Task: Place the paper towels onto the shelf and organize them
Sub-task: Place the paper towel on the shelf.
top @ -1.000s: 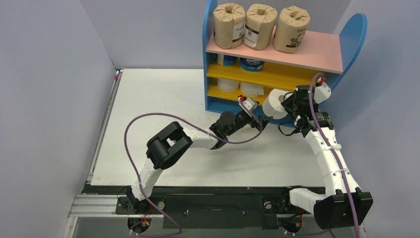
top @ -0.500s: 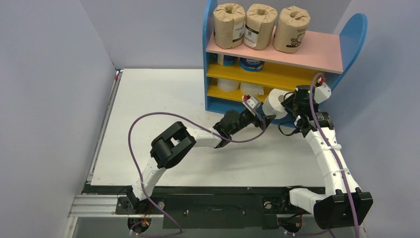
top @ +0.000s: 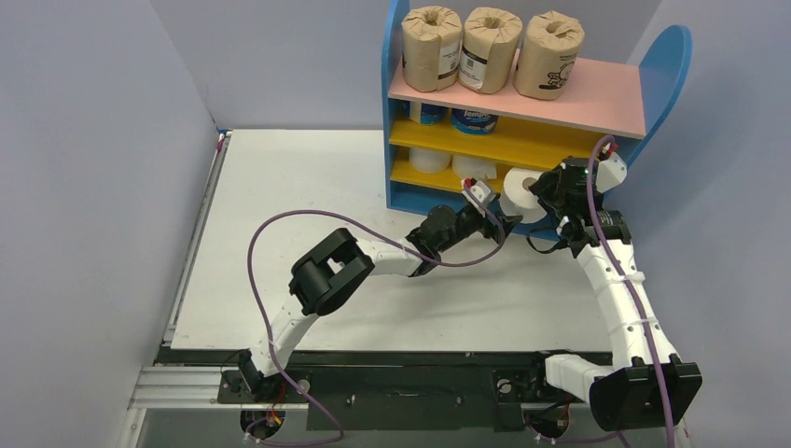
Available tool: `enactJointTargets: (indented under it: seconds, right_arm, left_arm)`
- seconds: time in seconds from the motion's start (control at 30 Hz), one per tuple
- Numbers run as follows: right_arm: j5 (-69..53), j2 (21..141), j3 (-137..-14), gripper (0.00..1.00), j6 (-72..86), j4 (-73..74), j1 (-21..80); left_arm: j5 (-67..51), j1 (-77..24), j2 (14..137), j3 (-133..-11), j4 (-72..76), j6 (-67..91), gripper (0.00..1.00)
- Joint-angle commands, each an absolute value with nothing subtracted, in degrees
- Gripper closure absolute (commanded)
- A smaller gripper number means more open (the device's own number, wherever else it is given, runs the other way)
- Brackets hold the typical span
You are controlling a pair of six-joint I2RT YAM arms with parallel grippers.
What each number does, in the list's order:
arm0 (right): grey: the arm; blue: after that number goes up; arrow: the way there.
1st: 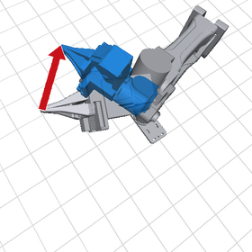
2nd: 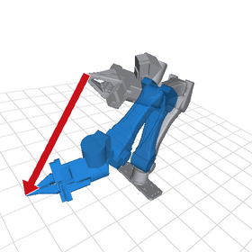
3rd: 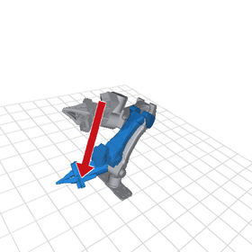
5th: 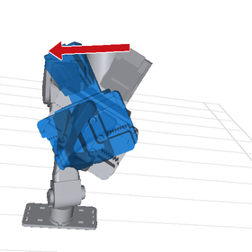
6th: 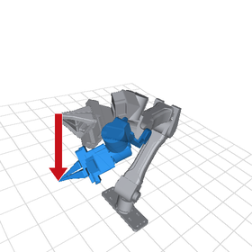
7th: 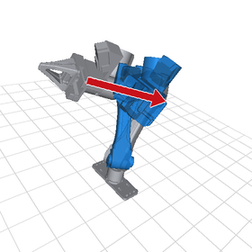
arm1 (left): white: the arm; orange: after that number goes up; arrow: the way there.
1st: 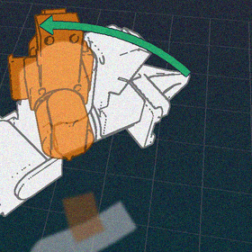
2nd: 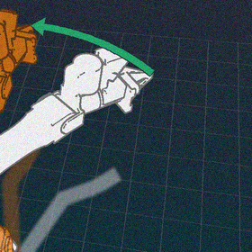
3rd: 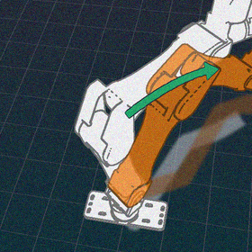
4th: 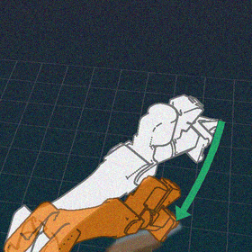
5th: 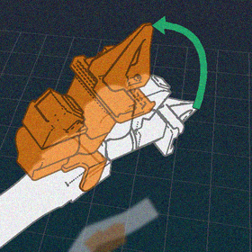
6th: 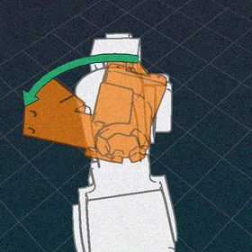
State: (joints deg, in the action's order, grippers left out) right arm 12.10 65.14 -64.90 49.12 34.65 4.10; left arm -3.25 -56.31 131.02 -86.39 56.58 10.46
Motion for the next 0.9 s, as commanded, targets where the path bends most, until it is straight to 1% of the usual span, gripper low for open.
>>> enactJointTargets:
  seconds: [0.0,0.03,0.17,0.43,0.87]
  right_arm:
    - [8.98,63.88,-68.72,0.48,50.19,28.64,4.31]
    - [8.84,63.96,-68.82,0.45,50.19,28.65,4.31]
    - [8.64,64.09,-69.05,0.42,50.16,28.90,4.30]
    - [9.05,62.38,-68.84,0.42,49.11,29.36,4.35]
    - [9.89,55.72,-64.76,0.42,47.40,29.87,4.55]
  left_arm:
    - [-3.35,-56.78,131.31,-89.56,58.46,10.90,0.24]
    - [-3.12,-56.78,131.31,-89.60,58.52,10.90,0.24]
    - [-2.71,-56.78,131.29,-90.13,58.71,10.90,0.25]
    - [-2.19,-56.69,131.50,-91.10,58.52,10.75,0.26]
    - [-0.56,-56.57,132.67,-94.22,54.69,9.58,0.26]
